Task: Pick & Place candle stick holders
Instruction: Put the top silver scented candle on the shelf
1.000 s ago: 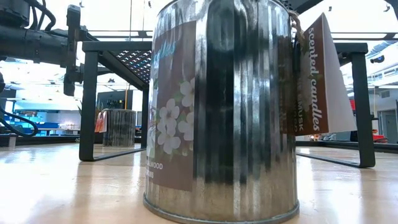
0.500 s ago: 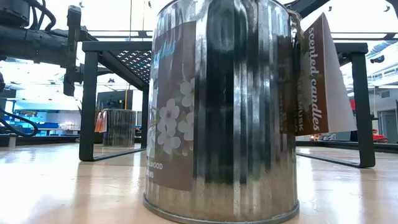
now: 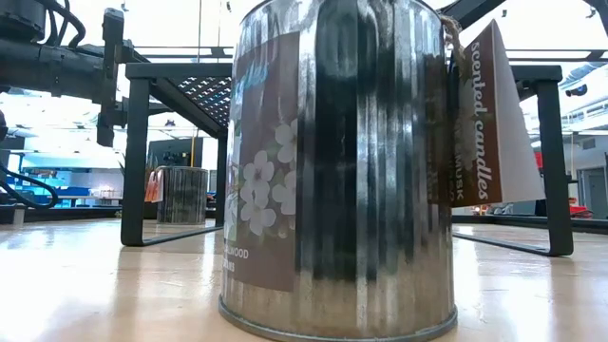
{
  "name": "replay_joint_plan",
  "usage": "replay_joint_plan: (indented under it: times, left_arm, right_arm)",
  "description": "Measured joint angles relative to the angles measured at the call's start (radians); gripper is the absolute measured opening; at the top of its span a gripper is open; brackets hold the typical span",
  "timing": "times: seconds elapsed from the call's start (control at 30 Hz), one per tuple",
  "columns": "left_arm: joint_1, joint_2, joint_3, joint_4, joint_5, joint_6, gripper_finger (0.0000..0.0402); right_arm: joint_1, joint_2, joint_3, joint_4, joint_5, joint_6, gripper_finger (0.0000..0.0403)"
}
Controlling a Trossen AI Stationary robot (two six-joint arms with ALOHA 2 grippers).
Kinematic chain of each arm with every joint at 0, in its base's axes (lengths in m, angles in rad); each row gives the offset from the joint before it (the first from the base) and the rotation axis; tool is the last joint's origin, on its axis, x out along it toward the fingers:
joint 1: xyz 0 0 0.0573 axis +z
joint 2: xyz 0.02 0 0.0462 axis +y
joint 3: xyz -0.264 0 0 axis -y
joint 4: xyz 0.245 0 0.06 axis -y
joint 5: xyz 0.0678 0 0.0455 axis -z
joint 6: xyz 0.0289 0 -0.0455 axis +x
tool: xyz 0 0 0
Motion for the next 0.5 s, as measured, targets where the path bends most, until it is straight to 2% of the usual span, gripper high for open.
replay_joint_plan:
  times: [0.33, 0.5]
  left_arm:
    - [0.000, 0.000, 0.000, 0.000, 0.000, 0.001, 0.0227]
    - [0.000, 0.000, 0.000, 0.000, 0.000, 0.002, 0.0227]
  right_arm:
    - [0.000, -0.001, -0.098, 0.072, 0.014, 0.002, 0.0398]
    - [0.001, -0.001, -0.106, 0.101, 0.034, 0.074, 0.0398]
